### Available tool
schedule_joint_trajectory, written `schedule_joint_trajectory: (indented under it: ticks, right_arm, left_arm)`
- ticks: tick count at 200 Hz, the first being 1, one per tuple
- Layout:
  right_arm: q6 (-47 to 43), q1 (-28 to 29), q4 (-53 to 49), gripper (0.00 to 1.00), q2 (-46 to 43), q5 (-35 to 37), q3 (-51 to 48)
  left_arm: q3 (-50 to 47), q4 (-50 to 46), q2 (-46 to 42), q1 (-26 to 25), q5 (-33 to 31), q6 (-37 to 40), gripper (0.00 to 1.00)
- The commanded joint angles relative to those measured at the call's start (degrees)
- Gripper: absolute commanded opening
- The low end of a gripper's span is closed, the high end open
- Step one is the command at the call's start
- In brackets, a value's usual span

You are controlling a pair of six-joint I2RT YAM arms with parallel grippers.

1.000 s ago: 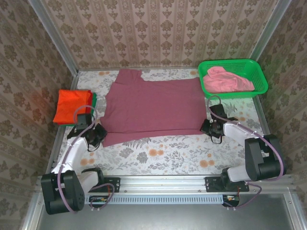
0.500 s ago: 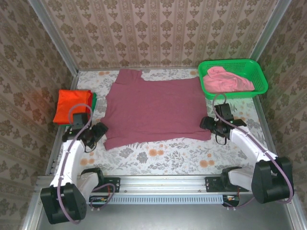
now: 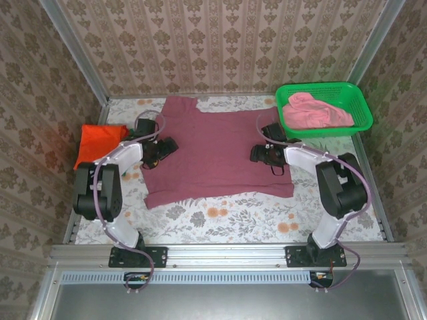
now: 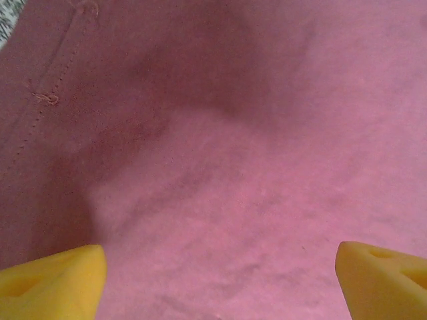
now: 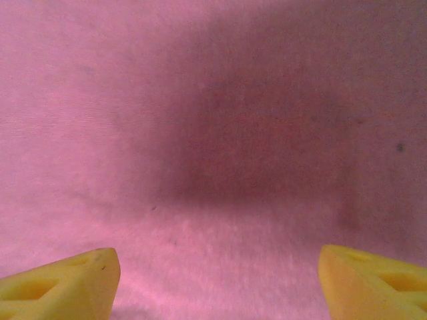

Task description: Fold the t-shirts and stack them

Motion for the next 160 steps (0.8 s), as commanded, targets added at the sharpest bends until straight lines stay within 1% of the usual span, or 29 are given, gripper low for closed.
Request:
schedule_joint_trajectory:
  ticks: [1, 58, 108, 138, 160]
  right_arm:
    - [2.26, -0.19, 2.59, 0.78, 2.72, -1.17, 2.43]
    - [3.18, -0.16, 4.28, 0.77, 8.97, -2.51, 4.42]
    - [3.51, -0.20, 3.35, 0.77, 14.85, -4.78, 9.79]
    - [3.28, -0.19, 3.27, 0.77, 14.03, -5.88, 11.11]
    - [2.76, -0.15, 3.65, 0.78, 9.49, -6.38, 10.17]
  left_arm:
    - [1.63, 2.00, 0.96, 0.97, 0.64, -1.26, 0.90]
    - [0.90, 2.26, 2.95, 4.82, 0.80, -0.82, 0.90]
    - [3.28, 0.71, 4.90, 7.08, 0.79, 0.86, 0.91]
    - [5.72, -0.17, 4.96, 7.43, 0.79, 1.40, 0.91]
    - [5.49, -0.17, 0.32, 6.79, -0.57, 1.77, 0.93]
